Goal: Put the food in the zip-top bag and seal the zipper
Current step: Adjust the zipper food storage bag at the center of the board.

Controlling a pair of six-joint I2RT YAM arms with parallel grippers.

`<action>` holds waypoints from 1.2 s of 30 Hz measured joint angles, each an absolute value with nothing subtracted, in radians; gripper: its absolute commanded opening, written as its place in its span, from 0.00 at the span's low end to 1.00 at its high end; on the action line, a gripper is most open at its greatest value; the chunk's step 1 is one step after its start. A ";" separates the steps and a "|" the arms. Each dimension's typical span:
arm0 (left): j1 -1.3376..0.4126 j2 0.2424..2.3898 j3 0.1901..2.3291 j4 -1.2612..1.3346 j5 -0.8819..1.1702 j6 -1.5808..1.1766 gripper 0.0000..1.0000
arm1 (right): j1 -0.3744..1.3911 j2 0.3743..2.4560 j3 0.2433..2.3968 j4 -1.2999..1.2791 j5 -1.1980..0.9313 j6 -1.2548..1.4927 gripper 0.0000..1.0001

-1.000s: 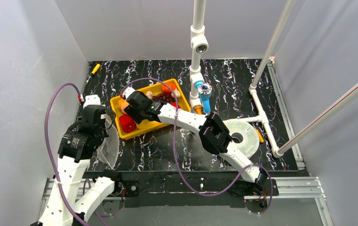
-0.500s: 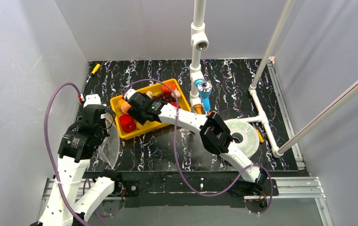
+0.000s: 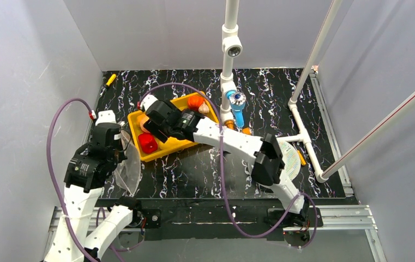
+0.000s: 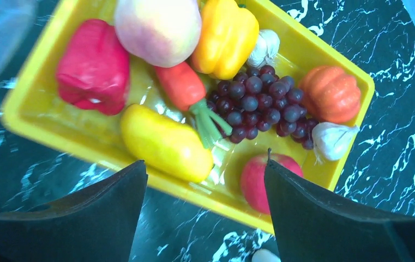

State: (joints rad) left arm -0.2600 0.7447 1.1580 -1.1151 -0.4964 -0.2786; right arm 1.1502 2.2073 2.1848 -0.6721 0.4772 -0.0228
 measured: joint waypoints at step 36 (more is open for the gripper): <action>-0.258 0.679 1.369 -1.190 0.012 -0.487 0.00 | 1.474 1.839 2.050 -0.689 0.579 0.436 0.22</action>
State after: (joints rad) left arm -0.2581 0.6794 1.3694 -1.1903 0.0122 -0.4872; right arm 1.4738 1.8389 2.0501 -0.6885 0.5795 0.4361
